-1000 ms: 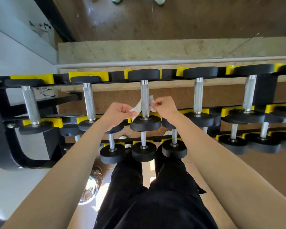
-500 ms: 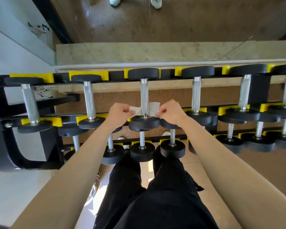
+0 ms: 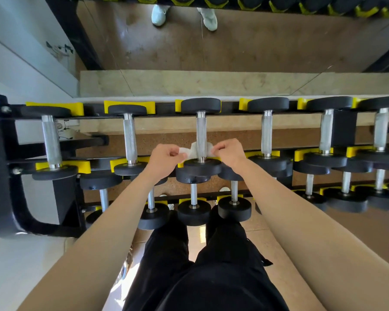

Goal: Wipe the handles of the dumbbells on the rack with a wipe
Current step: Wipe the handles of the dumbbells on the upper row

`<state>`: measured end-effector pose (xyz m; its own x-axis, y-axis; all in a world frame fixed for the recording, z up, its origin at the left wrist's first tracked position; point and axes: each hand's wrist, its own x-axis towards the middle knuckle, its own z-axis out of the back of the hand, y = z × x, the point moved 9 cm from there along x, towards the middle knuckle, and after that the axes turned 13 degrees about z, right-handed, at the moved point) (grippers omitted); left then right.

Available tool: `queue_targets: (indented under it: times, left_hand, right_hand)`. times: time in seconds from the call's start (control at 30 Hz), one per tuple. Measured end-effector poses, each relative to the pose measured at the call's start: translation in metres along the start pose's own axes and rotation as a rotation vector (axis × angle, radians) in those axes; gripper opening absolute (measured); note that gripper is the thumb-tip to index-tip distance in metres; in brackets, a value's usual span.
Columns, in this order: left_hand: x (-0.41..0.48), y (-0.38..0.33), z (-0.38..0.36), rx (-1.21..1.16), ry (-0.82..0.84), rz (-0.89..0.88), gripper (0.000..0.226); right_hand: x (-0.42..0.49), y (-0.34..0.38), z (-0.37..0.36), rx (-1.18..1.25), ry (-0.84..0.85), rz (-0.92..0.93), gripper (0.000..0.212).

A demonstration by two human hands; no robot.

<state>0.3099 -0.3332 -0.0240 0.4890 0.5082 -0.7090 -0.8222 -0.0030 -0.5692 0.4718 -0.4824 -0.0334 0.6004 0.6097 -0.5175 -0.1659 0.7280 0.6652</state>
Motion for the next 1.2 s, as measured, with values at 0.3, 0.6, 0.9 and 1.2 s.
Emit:
queue_targets:
  times: [0.3,0.6,0.9,1.2]
  left_hand:
    - [0.001,-0.012,-0.003,-0.223,0.113,0.053,0.011]
    - [-0.038,-0.063,0.007,-0.67,0.262,-0.086,0.015]
    - [-0.056,-0.109,-0.065,-0.83,0.309,-0.032,0.016]
    - [-0.036,-0.106,-0.17,-0.431,-0.029,0.172,0.012]
  right_hand:
    - [0.01,-0.005,-0.001,0.205,-0.162,-0.094,0.013]
    - [-0.03,0.003,0.026,0.396,-0.105,-0.018,0.023]
    - [-0.074,0.004,0.034,1.235,0.276,-0.075,0.039]
    - [-0.04,-0.128,0.174,0.837,-0.273,-0.148,0.015]
